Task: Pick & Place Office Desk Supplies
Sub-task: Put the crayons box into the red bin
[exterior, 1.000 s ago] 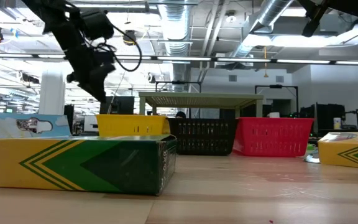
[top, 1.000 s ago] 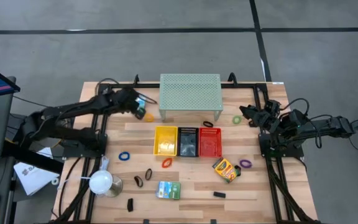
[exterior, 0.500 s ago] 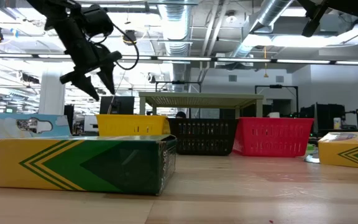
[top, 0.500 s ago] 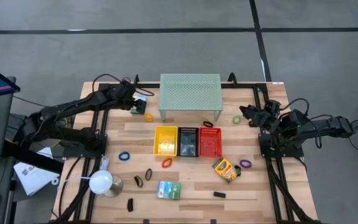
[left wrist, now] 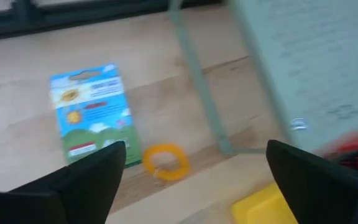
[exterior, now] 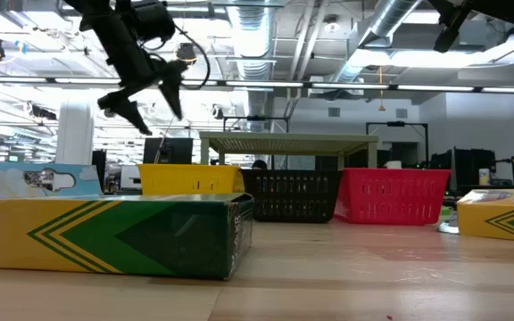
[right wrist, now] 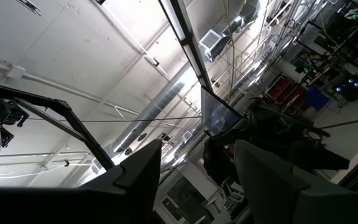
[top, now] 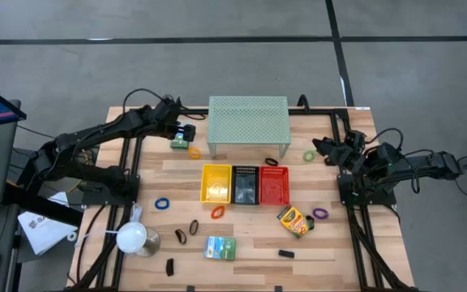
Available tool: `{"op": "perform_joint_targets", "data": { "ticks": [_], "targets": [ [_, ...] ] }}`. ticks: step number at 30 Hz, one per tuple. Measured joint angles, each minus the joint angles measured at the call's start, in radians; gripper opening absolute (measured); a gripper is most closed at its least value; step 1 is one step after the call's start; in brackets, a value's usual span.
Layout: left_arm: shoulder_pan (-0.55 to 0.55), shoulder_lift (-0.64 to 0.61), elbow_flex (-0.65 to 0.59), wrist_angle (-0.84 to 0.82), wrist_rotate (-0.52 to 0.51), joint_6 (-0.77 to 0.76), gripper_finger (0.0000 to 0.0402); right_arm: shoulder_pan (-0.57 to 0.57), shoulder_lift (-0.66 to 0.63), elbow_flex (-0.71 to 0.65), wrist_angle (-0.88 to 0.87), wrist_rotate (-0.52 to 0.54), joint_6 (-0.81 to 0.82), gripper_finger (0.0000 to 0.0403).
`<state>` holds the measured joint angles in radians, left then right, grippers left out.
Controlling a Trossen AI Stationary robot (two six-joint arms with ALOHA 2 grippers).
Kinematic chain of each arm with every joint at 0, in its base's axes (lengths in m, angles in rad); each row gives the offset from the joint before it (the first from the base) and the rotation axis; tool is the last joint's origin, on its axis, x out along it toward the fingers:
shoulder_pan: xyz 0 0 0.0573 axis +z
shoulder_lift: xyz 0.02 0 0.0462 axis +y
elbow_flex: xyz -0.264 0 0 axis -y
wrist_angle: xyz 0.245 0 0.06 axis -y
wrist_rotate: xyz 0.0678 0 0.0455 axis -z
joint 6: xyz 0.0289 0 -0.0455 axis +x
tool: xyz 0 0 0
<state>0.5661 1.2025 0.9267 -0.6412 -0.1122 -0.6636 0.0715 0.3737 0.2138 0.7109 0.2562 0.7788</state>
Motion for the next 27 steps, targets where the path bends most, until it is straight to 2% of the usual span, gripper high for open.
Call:
{"op": "perform_joint_targets", "data": {
  "ticks": [5, 8, 13, 27],
  "targets": [
    [-0.001, -0.043, 0.001, 0.045, 0.016, 0.003, 0.0389, 0.0, 0.0, 0.0, 0.0, 0.0, 0.0, 0.0201],
    [0.017, -0.042, 0.001, -0.01, 0.018, -0.014, 0.039, 0.0, 0.0, 0.0, 0.0, 0.0, 0.0, 0.0201],
    [0.037, 0.034, 0.0, -0.144, 0.009, -0.047, 0.0399, 0.0, 0.0, 0.0, 0.003, 0.0, 0.009, 0.0201],
    [0.042, 0.281, 0.0, -0.039, 0.016, -0.076, 0.04, 0.0, 0.0, 0.0, 0.003, 0.0, 0.018, 0.0201]
  ]
}}
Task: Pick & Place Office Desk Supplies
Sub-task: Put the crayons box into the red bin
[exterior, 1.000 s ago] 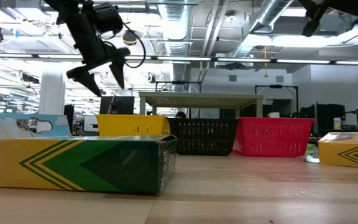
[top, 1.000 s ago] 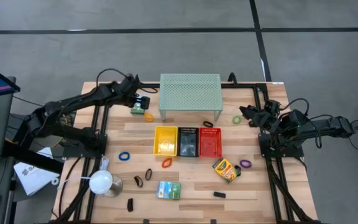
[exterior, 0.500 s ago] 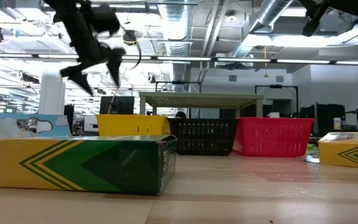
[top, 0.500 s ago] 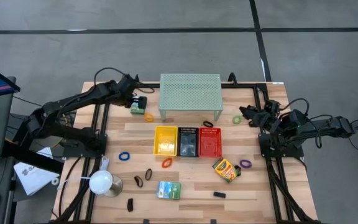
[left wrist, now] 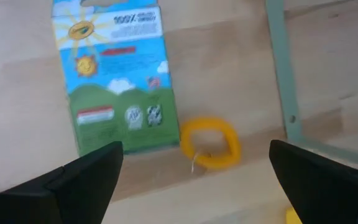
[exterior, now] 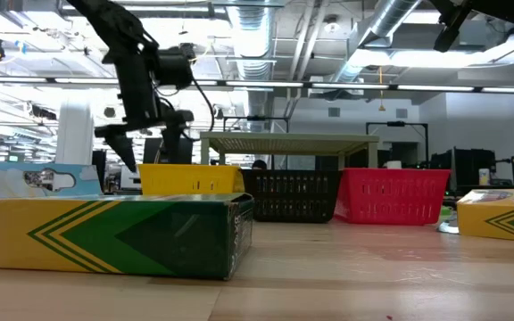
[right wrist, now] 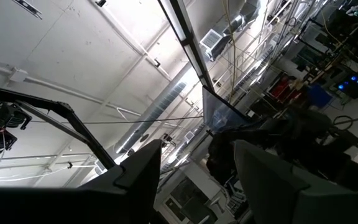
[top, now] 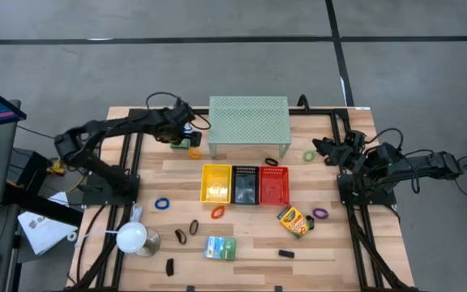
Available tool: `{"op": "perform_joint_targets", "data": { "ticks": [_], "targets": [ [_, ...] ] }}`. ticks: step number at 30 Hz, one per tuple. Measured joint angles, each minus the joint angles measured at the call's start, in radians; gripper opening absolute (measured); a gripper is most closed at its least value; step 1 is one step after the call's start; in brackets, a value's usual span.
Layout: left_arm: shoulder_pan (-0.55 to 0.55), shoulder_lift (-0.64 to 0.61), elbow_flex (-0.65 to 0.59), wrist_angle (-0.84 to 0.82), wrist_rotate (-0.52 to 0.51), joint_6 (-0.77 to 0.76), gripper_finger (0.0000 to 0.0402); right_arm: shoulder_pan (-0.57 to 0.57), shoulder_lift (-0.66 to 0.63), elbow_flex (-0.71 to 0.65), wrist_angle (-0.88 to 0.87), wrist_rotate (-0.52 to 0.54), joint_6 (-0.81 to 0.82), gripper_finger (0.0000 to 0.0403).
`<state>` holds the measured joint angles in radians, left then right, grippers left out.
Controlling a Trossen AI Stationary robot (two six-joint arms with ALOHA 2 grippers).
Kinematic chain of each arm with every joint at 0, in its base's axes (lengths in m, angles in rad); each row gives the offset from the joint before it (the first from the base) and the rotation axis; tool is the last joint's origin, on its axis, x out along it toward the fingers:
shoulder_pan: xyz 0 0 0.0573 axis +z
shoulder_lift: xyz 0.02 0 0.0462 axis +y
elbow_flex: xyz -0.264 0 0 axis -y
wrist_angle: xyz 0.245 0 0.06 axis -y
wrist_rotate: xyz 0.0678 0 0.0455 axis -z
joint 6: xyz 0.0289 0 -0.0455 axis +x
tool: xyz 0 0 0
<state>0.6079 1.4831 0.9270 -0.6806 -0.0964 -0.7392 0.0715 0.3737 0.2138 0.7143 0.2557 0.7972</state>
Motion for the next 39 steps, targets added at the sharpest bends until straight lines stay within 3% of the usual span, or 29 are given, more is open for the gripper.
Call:
{"op": "perform_joint_targets", "data": {
  "ticks": [6, 21, 39],
  "targets": [
    [0.033, 0.057, 0.046, -0.021, -0.004, 0.011, 0.04, 0.0, 0.0, 0.0, 0.0, 0.0, 0.001, 0.0201],
    [0.133, 0.055, 0.085, -0.061, -0.024, 0.13, 0.04, 0.0, 0.0, 0.0, 0.0, -0.001, 0.0, 0.0201],
    [0.132, 0.118, 0.057, -0.035, -0.027, 0.135, 0.04, 0.0, 0.0, 0.0, 0.0, -0.001, -0.004, 0.0201]
  ]
}}
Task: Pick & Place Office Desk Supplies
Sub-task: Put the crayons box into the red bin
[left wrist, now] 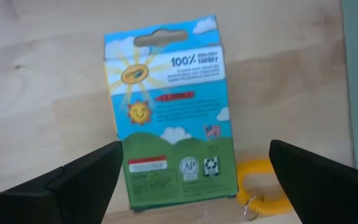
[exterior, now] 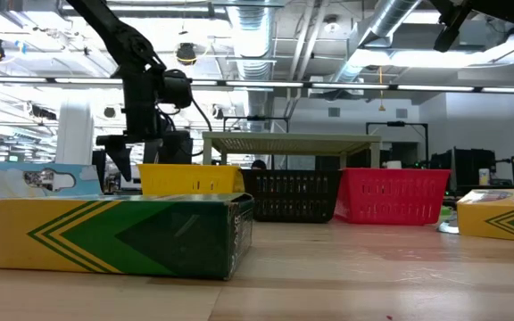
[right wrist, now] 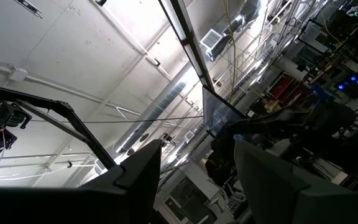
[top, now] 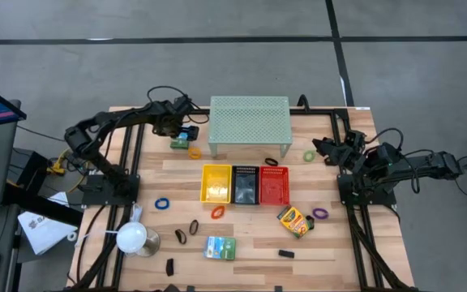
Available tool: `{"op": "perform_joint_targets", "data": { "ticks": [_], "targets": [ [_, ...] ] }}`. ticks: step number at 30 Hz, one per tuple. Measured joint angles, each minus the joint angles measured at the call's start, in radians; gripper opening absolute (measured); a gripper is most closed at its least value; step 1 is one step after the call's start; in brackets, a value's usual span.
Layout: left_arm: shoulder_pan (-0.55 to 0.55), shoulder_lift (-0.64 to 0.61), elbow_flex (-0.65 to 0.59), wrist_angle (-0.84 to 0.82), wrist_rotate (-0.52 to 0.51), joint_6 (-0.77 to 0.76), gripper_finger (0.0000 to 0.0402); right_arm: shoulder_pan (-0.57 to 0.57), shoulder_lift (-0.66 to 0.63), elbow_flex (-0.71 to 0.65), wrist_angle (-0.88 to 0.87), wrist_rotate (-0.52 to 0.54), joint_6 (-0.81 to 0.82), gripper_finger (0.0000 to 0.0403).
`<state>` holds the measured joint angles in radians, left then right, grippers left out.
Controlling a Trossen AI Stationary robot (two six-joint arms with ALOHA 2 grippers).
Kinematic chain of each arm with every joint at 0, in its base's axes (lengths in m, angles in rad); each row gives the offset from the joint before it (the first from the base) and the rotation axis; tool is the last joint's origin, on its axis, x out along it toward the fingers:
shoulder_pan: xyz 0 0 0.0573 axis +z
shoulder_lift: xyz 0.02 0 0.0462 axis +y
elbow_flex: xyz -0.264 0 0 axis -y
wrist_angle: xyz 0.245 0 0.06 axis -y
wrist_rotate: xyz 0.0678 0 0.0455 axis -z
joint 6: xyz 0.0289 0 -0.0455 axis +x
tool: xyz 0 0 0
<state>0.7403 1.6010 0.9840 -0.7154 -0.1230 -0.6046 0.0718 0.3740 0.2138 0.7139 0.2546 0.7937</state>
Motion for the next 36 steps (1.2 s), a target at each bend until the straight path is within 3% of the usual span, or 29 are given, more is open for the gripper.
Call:
{"op": "perform_joint_targets", "data": {
  "ticks": [28, 36],
  "targets": [
    [-0.006, 0.008, 0.0, 0.022, 0.011, -0.005, 0.04, 0.0, 0.0, 0.0, 0.0, -0.035, 0.005, 0.0201],
    [-0.006, 0.072, 0.0, 0.027, 0.027, -0.003, 0.04, 0.001, 0.0, 0.0, 0.0, -0.046, 0.012, 0.0201]
  ]
}}
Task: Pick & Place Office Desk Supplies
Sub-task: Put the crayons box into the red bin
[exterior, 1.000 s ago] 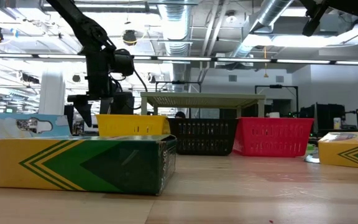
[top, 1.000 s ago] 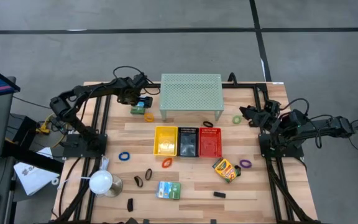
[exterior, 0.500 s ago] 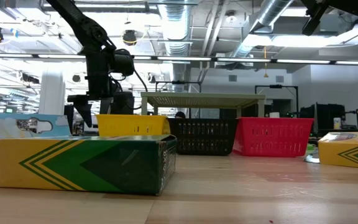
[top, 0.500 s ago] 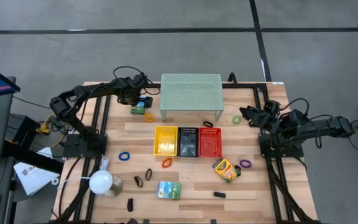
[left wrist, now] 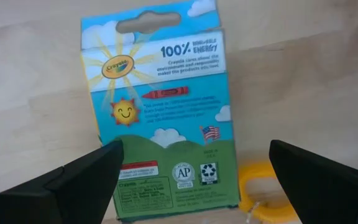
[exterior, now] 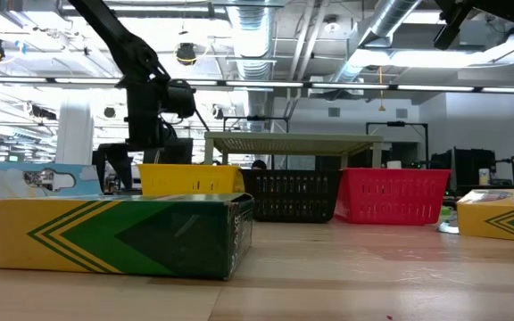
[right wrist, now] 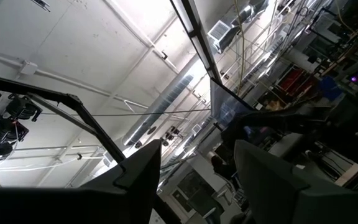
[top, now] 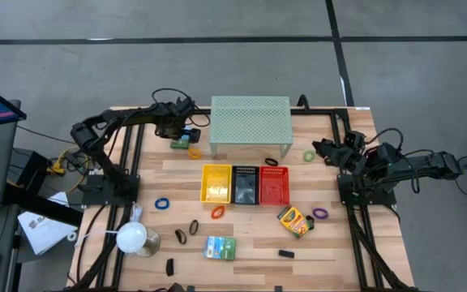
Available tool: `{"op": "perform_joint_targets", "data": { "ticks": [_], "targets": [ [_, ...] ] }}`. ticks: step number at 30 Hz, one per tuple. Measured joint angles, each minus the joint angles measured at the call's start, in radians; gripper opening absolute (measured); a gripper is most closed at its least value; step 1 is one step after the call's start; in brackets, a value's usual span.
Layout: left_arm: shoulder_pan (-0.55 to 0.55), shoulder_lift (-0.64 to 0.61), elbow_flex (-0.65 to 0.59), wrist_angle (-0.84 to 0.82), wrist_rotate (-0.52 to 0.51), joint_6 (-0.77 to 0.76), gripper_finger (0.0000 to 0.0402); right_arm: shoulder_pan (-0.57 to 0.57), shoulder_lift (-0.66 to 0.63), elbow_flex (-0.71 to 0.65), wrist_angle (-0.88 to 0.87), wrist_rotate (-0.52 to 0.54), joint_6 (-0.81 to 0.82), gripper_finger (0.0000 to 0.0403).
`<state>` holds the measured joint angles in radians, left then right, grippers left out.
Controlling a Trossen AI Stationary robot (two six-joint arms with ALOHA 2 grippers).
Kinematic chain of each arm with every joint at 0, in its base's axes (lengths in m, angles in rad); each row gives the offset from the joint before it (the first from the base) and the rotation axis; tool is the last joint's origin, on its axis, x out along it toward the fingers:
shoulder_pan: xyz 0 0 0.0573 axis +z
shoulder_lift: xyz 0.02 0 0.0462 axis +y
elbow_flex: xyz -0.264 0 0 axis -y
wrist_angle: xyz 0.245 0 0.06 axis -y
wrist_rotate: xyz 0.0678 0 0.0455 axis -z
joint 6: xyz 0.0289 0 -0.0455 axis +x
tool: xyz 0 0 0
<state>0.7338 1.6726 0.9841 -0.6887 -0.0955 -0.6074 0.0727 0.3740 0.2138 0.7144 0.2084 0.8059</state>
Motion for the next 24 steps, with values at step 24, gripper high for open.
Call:
{"op": "perform_joint_targets", "data": {
  "ticks": [24],
  "targets": [
    [0.02, 0.005, -0.001, -0.071, -0.134, 0.059, 0.04, 0.0, 0.0, 0.0, -0.003, -0.001, 0.016, 0.0201]
  ]
}}
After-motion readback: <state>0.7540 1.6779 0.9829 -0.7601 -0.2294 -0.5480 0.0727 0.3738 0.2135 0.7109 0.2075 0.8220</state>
